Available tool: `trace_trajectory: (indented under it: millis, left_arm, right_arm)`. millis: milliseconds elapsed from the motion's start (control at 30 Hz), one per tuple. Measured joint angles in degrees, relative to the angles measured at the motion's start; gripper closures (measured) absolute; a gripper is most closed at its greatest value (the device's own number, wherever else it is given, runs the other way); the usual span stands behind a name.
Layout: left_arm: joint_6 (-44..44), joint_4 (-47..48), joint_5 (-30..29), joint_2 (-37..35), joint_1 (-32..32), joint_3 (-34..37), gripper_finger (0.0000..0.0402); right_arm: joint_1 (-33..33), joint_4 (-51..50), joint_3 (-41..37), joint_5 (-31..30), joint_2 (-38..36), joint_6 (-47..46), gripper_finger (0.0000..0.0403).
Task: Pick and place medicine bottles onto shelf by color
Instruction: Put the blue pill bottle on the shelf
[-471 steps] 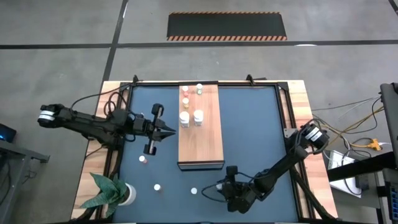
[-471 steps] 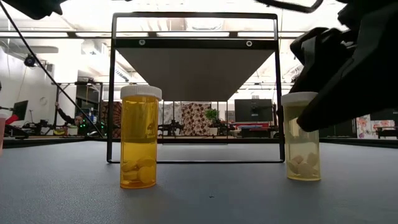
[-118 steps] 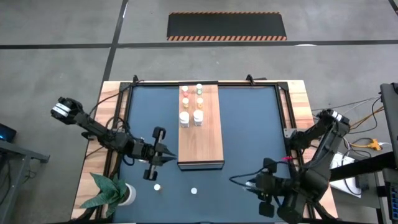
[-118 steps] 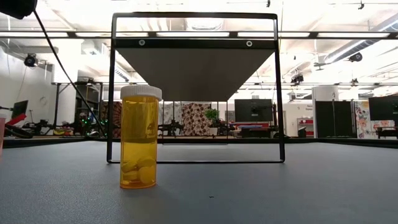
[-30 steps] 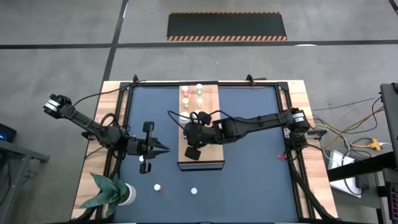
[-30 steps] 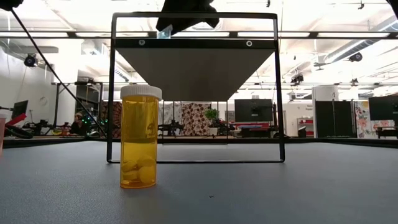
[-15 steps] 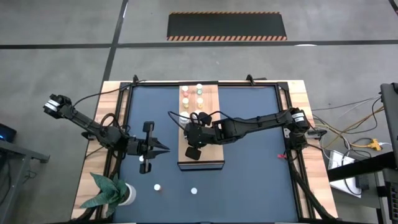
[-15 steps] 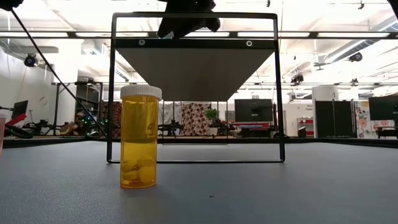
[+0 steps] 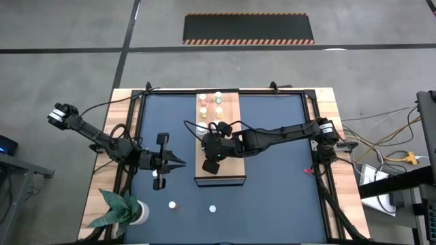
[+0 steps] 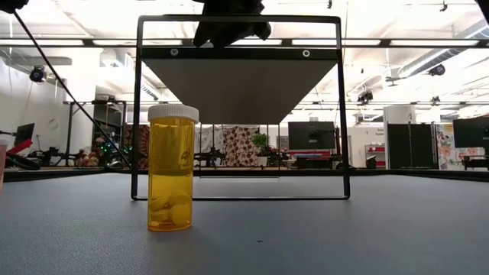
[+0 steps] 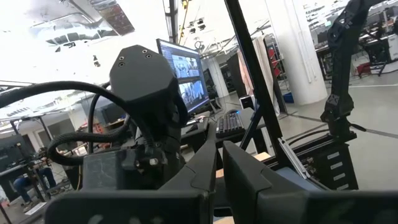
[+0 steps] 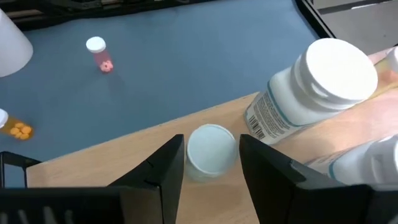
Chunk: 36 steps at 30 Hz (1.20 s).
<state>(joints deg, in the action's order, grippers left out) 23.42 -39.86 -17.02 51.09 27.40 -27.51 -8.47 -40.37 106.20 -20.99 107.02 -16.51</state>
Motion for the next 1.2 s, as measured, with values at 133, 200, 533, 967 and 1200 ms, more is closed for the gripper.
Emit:
trace_trajectory:
  millis: [133, 200, 533, 967, 1200]
  left_arm:
    - [0.0, 0.0, 0.0, 0.0, 0.0, 0.0, 0.0389]
    - [0.0, 0.0, 0.0, 0.0, 0.0, 0.0, 0.0389]
    - [0.0, 0.0, 0.0, 0.0, 0.0, 0.0, 0.0389]
    - [0.0, 0.0, 0.0, 0.0, 0.0, 0.0, 0.0389]
    - [1.0, 0.1, 0.0, 0.0, 0.0, 0.0, 0.0389]
  right_arm:
    - [0.0, -1.2, 1.7, 0.0, -0.3, 0.6, 0.0259]
    - [-0.1, -3.9, 3.6, 0.0, -0.7, 0.5, 0.0259]
    - [-0.2, -16.3, 8.0, 0.0, -0.9, -2.4, 0.0304]
    - [0.0, -9.2, 3.0, 0.0, 0.4, -2.0, 0.0393]
    - [0.0, -7.3, 3.0, 0.0, 0.4, -1.9, 0.0394]
